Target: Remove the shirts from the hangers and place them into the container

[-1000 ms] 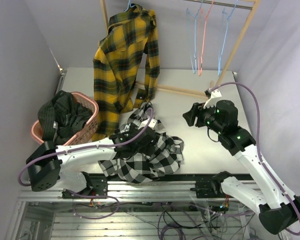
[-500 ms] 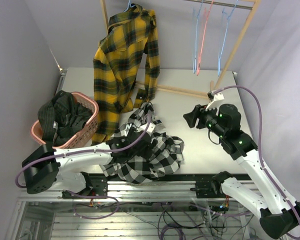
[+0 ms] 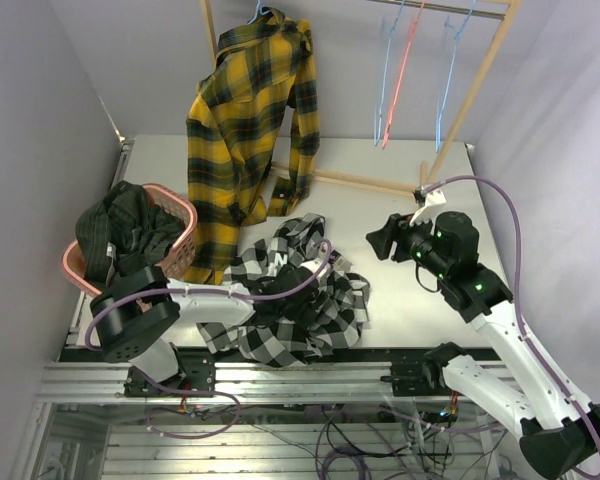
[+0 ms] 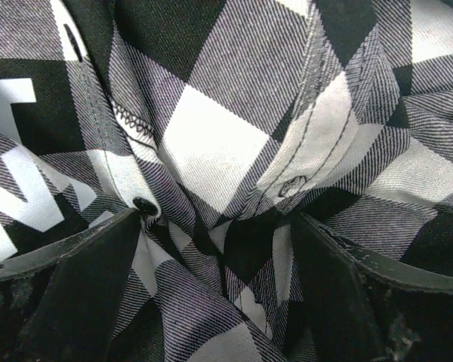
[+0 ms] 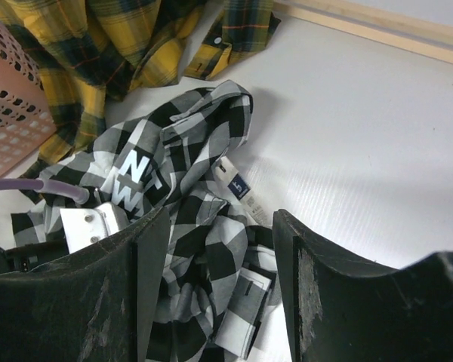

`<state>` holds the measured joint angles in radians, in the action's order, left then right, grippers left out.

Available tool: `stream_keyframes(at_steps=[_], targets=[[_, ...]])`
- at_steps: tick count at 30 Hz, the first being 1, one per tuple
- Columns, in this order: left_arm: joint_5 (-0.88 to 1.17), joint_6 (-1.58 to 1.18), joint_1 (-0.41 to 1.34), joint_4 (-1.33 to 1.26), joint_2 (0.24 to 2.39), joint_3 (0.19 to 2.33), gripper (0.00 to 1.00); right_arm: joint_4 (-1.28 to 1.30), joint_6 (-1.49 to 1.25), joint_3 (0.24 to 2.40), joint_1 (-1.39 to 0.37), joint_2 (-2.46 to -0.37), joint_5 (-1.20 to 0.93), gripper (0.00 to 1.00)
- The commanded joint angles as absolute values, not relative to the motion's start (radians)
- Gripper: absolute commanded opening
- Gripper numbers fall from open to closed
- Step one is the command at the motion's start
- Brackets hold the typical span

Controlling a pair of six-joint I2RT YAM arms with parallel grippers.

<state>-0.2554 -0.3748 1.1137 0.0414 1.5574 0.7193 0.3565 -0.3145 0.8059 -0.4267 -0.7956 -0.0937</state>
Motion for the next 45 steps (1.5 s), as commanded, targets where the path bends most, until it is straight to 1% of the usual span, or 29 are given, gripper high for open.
stream_keyframes(at_steps=[1,2,3,5,7,8,11,14,16,18,21,25,27,31,38,40,42,43,45], targets=[[-0.242,-0.402,1.12,-0.013,1.602,0.72,0.87,0.339,-0.319,0.785,-0.425,-0.777,-0.089,0.57],[-0.231,-0.402,1.12,-0.023,1.608,0.716,0.79,0.337,-0.321,0.78,-0.425,-0.776,-0.089,0.57],[-0.219,-0.403,1.12,-0.034,1.618,0.714,0.68,0.332,-0.321,0.775,-0.425,-0.776,-0.089,0.57],[-0.19,-0.409,1.119,-0.044,1.642,0.714,0.38,0.325,-0.322,0.767,-0.425,-0.779,-0.092,0.57],[-0.181,-0.425,1.119,-0.038,1.663,0.718,0.14,0.32,-0.325,0.76,-0.425,-0.783,-0.094,0.57],[-0.19,-0.434,1.119,-0.029,1.661,0.719,0.08,0.32,-0.327,0.757,-0.425,-0.784,-0.094,0.57],[-0.221,-0.439,1.12,0.027,1.586,0.722,0.07,0.321,-0.322,0.752,-0.425,-0.786,-0.093,0.57],[-0.307,-0.429,1.119,0.173,1.428,0.772,0.07,0.323,-0.319,0.752,-0.425,-0.786,-0.075,0.57],[-0.394,-0.405,1.119,0.3,1.32,0.844,0.07,0.318,-0.32,0.75,-0.424,-0.787,-0.071,0.57],[-0.474,-0.376,1.107,0.427,1.22,0.963,0.07,0.308,-0.327,0.749,-0.425,-0.792,-0.078,0.57],[-0.504,-0.317,1.025,0.601,1.162,1.152,0.07,0.291,-0.334,0.744,-0.425,-0.808,-0.092,0.57],[-0.463,-0.252,0.837,0.801,1.166,1.411,0.07,0.273,-0.343,0.745,-0.425,-0.832,-0.11,0.57],[-0.456,-0.211,0.741,0.857,1.179,1.521,0.07,0.266,-0.343,0.746,-0.425,-0.837,-0.12,0.57],[-0.439,-0.156,0.579,0.912,1.225,1.717,0.07,0.253,-0.345,0.746,-0.425,-0.85,-0.131,0.57],[-0.344,-0.145,0.27,1.023,1.415,2.133,0.07,0.258,-0.333,0.755,-0.425,-0.861,-0.139,0.57],[-0.335,-0.153,0.163,1.026,1.417,2.182,0.07,0.26,-0.33,0.755,-0.425,-0.857,-0.139,0.57],[-0.327,-0.17,0.065,1.005,1.383,2.148,0.07,0.258,-0.329,0.754,-0.426,-0.854,-0.143,0.57],[-0.341,-0.184,0.029,0.982,1.354,2.095,0.07,0.254,-0.33,0.752,-0.425,-0.854,-0.147,0.57],[-0.382,-0.212,-0.026,0.902,1.276,1.925,0.07,0.24,-0.332,0.743,-0.425,-0.856,-0.152,0.57]])
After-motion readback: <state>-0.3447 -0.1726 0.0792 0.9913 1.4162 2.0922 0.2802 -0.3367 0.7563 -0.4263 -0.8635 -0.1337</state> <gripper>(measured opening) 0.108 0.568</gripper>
